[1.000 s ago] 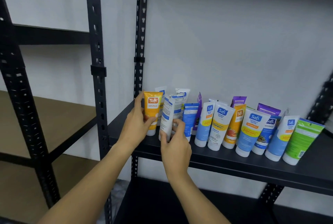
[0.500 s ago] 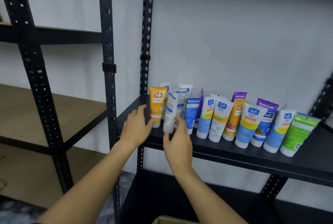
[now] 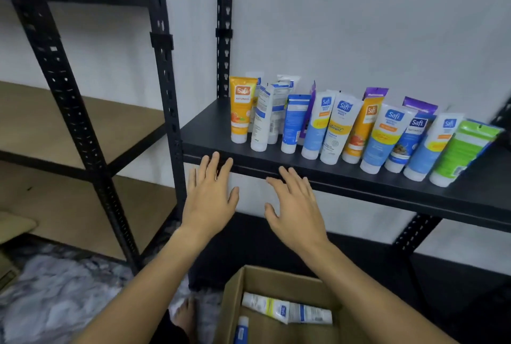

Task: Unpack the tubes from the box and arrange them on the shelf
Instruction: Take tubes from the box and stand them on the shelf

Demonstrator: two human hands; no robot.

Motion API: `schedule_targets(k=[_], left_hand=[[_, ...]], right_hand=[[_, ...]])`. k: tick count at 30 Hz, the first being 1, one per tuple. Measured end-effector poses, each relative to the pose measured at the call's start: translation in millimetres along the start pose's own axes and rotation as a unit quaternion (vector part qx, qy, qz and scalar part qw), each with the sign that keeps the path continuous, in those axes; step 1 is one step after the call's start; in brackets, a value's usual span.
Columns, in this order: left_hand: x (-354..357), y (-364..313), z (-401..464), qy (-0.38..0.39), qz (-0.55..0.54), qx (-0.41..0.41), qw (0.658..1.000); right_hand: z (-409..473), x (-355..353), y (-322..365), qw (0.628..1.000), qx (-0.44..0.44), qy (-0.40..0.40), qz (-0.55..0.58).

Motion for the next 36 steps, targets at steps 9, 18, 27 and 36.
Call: schedule_targets(k=[9, 18, 27, 36], left_hand=[[112.0, -7.1, -86.5, 0.128, -0.007, -0.008, 0.992], [227.0, -16.9, -174.8, 0.292, 0.084, 0.069, 0.950], [307.9, 4.3, -247.8, 0.433, 0.240, 0.151, 0.856], [350.3, 18.9, -262.6, 0.482, 0.356, 0.227, 0.768]], right_hand=[[-101.7, 77.0, -56.3, 0.983, 0.096, 0.146, 0.053], [-216.1, 169.6, -99.4, 0.911, 0.195, 0.356, 0.068], [-277.6, 231.8, -114.3, 0.827, 0.255, 0.490, 0.107], [-309.2, 259.1, -120.7, 0.771, 0.244, 0.581, 0.097]])
Point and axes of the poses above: each hand's wrist, its own z-axis towards the middle knuckle, its own x-axis out of the palm, y = z × x, the point moved 7 cm from there along z, towards the middle knuckle, and after that the axes turned 8 degrees about -x, right-handed, at the moved point
